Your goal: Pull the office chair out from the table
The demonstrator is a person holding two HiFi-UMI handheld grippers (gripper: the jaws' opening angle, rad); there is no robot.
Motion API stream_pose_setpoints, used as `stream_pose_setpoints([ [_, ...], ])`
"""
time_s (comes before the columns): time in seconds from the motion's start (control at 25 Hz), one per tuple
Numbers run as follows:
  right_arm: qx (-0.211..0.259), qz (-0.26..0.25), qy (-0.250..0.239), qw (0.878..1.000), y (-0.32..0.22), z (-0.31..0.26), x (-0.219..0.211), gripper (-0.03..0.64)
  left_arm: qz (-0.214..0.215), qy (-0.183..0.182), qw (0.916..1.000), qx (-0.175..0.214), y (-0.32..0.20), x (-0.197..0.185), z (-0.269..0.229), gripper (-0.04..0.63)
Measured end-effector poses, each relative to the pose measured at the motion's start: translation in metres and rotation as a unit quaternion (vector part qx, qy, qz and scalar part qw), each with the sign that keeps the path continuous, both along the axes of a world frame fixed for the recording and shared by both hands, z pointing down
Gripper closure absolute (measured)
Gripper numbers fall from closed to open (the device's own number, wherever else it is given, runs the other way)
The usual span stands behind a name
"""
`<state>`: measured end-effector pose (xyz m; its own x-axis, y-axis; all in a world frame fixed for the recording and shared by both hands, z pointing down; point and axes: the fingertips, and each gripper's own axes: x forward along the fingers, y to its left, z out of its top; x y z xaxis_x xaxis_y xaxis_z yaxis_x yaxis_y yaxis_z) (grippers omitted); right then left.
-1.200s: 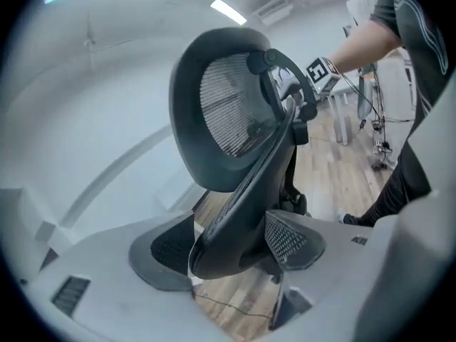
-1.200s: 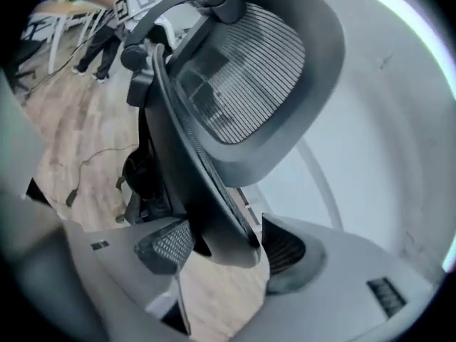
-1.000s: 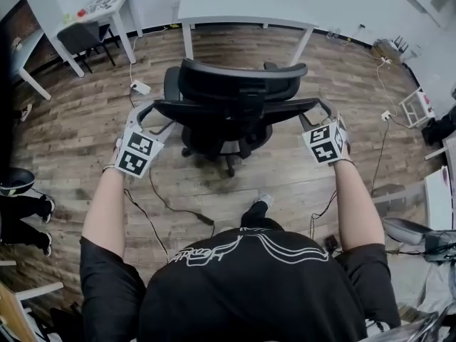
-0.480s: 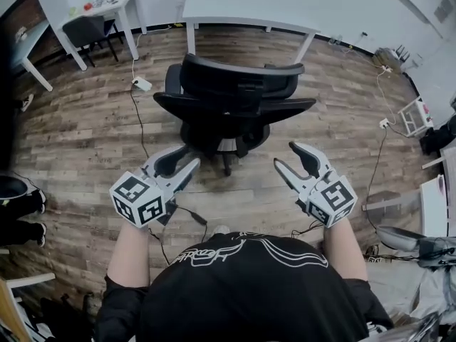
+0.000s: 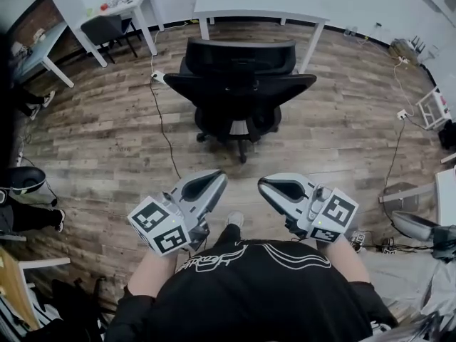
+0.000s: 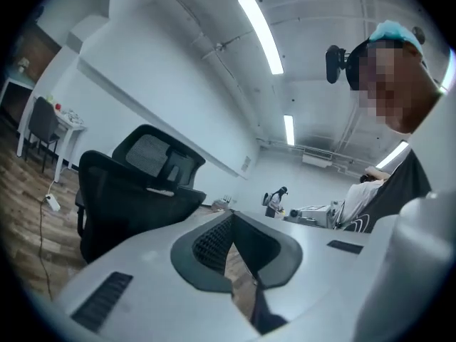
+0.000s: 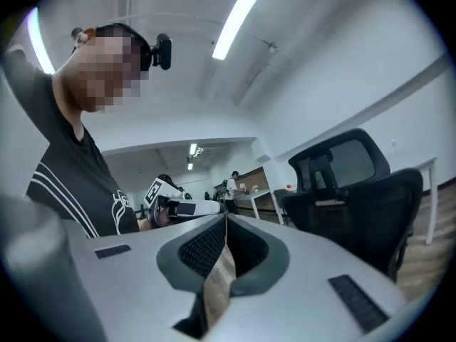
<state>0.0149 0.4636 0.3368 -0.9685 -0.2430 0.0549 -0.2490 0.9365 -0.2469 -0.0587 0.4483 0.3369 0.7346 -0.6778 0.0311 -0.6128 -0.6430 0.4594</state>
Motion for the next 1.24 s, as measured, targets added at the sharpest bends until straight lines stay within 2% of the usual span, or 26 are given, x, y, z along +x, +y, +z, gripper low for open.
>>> stream_pose_setpoints([
  [0.12, -0.039, -0.007, -0.023, 0.999, 0.020, 0.001, 0.007, 0.581, 0.019, -0.011, 0.9995, -0.024, 0.028, 0.021, 0.003, 0.589],
  [0.2, -0.052, 0.000, -0.033, 0.998, 0.032, -0.001, 0.011, 0.583, 0.029, -0.011, 0.9993, -0.021, 0.047, 0.030, -0.001, 0.589],
  [0.52, -0.032, -0.011, -0.028, 0.999, 0.083, -0.007, 0.022, 0.583, 0.029, -0.002, 0.9996, 0.001, 0.094, 0.048, -0.008, 0.589],
  [0.68, -0.028, -0.009, -0.033, 0.999, 0.095, -0.013, 0.024, 0.583, 0.015, -0.007, 0.9998, 0.008, 0.107, 0.048, -0.011, 0.589],
  [0.8, -0.018, -0.003, -0.027, 0.999, 0.102, -0.013, 0.031, 0.583, 0.025, 0.007, 0.9995, 0.017, 0.117, 0.057, -0.013, 0.589],
  [0.96, -0.015, -0.001, -0.023, 1.000, 0.108, -0.012, 0.035, 0.583, 0.035, 0.008, 0.9988, 0.034, 0.127, 0.066, -0.020, 0.589],
  [1.24, -0.016, -0.006, -0.024, 1.000, 0.124, -0.016, 0.046, 0.583, 0.033, 0.028, 0.9989, 0.018, 0.140, 0.073, -0.022, 0.589],
])
